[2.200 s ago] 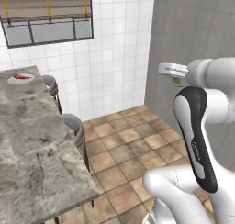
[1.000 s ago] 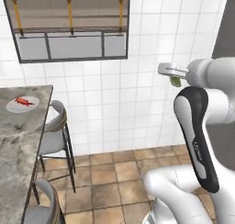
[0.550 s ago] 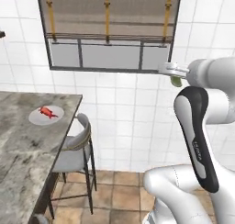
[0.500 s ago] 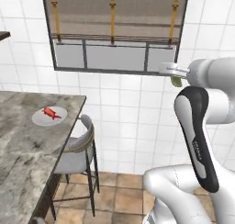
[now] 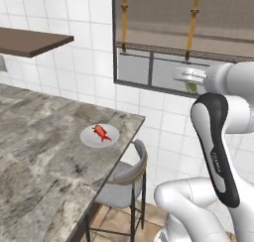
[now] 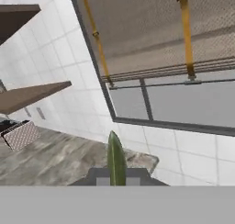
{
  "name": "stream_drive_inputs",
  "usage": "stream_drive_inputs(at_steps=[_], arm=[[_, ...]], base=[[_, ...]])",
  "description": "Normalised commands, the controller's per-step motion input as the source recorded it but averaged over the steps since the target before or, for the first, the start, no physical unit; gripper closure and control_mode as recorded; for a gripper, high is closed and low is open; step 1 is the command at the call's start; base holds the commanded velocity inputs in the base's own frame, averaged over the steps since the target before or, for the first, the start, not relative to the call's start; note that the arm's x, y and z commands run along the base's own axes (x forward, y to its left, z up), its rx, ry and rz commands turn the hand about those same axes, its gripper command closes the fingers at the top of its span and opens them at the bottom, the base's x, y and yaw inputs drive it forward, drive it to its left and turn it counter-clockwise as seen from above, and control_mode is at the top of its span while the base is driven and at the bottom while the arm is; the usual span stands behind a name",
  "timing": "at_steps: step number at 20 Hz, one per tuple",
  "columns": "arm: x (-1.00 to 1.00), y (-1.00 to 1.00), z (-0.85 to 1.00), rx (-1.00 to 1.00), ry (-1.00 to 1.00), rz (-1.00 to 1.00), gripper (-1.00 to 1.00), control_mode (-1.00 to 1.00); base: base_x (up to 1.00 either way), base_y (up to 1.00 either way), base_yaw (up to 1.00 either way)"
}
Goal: Take the lemon wedge from the fridge and place it on the plate with fish on the dining counter.
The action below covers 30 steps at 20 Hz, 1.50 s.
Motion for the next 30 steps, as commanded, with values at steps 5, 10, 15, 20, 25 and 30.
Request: stream_drive_inputs(at_steps=[5, 10, 15, 20, 25, 30], arm=[[0.0, 0.0, 0.0, 0.0, 0.0, 0.0, 1.0, 1.0], [0.4, 0.13, -0.4, -0.02, 0.25, 0.08, 1.0, -1.0], [1.0, 0.06, -0.68, -0.02, 0.47, 0.14, 1.0, -1.0], [1.0, 0.17, -0.65, -0.02, 0.4, -0.04, 1.0, -1.0], [0.91, 0.74, -0.91, -0.08, 0.39, 0.0, 1.0, -1.0], [0.9, 0.81, -0.92, -0.13, 0.35, 0.0, 1.0, -1.0]], base=[[0.91, 0.5, 0.4], [0.6, 0.16, 0.16], [0.0, 0.0, 0.0], [0.0, 0.0, 0.0], [0.0, 0.0, 0.0], [0.0, 0.0, 0.0]])
